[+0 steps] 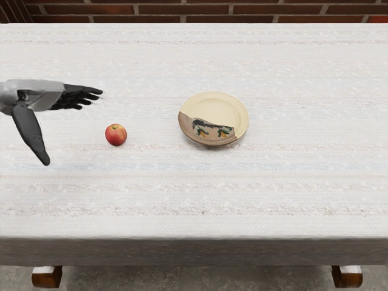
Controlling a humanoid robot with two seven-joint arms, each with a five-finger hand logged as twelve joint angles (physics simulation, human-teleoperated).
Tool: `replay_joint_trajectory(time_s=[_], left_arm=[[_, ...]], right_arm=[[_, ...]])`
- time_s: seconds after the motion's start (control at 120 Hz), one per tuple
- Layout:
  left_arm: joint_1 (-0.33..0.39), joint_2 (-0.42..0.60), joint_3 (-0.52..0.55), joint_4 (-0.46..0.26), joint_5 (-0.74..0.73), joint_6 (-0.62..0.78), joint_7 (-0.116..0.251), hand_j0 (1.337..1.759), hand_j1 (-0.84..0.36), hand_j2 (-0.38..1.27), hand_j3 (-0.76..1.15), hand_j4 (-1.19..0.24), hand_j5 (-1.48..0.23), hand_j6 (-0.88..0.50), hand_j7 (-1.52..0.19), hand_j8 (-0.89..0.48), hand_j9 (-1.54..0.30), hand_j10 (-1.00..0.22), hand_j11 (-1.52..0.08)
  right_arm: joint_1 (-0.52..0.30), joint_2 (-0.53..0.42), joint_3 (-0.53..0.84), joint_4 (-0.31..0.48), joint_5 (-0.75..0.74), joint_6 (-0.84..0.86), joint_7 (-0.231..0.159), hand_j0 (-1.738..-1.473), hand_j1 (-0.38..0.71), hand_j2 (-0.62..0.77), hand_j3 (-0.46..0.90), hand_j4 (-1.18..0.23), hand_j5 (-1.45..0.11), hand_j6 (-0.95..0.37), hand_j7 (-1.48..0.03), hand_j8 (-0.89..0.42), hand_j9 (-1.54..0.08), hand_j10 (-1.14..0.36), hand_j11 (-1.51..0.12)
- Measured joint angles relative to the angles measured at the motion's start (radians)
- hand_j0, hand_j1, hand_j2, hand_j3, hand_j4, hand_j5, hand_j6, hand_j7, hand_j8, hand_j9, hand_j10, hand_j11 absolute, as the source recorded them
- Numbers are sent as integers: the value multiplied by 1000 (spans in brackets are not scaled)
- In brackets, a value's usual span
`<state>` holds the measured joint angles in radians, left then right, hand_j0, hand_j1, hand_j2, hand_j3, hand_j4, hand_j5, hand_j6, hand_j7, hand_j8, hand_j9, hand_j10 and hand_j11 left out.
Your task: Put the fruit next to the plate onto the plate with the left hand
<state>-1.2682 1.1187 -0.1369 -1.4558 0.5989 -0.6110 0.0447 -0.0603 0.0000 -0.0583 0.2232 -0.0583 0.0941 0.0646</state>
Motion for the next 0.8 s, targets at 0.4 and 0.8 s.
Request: replay_joint_trajectory(time_s=[0.4,0.8], left_arm=[[-40,-187,-116,3,-23,0,454,1658,349,1,0,-6,-1,-7,-1,-7,0,-5,0],[-16,-432,-111,9,425,275,564,1658,349,1,0,-4,-1,-5,0,-5,0,-3,0]], right_arm=[[-1,0,0,-1,0,-1,0,-1658,-331,-3,0,-15,-20,-15,-20,-15,-20,-15,-20],[-1,0,0,-1,0,-2,0,-1658,-331,-3,0,-15,-20,-15,-20,-15,-20,-15,-20]])
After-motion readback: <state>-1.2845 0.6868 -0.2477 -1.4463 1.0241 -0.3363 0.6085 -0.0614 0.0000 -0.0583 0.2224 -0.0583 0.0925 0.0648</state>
